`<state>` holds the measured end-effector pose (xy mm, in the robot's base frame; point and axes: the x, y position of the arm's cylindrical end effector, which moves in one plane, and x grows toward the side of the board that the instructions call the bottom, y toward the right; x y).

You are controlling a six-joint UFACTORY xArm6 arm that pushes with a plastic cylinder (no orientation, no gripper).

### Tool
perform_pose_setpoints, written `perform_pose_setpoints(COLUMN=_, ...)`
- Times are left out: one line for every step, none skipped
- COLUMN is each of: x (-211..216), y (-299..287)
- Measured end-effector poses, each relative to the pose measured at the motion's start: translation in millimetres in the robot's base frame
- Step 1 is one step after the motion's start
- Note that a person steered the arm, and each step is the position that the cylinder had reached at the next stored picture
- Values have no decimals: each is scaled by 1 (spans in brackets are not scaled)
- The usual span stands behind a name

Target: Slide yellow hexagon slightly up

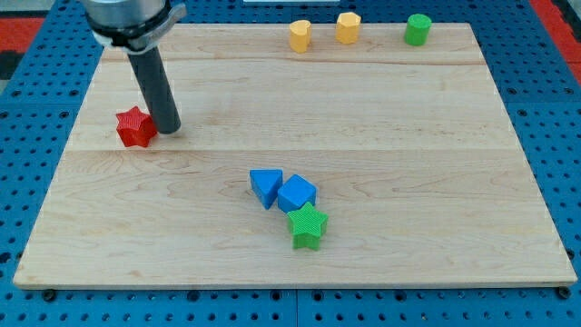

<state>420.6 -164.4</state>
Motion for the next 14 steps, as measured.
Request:
perform_pose_setpoints(x=13, y=-36)
perform_pose_setpoints(x=11, y=-63)
perform_pose_setpoints(x=11, y=-66)
perform_pose_setpoints(x=5, y=-18)
perform_pose_setpoints(x=-12, y=65)
perform_pose_setpoints(x=-44, y=65)
perform_pose_setpoints(x=-112, y=58)
perform_pose_setpoints(x=-182, y=59)
perform_pose_setpoints(x=-229, y=85)
perform_pose_setpoints(x=-229, y=85)
perform_pose_setpoints(x=-223, y=79)
perform_pose_setpoints(x=-171, y=110)
perform_pose_setpoints(x=-137, y=184)
perform_pose_setpoints(x=-142, y=252)
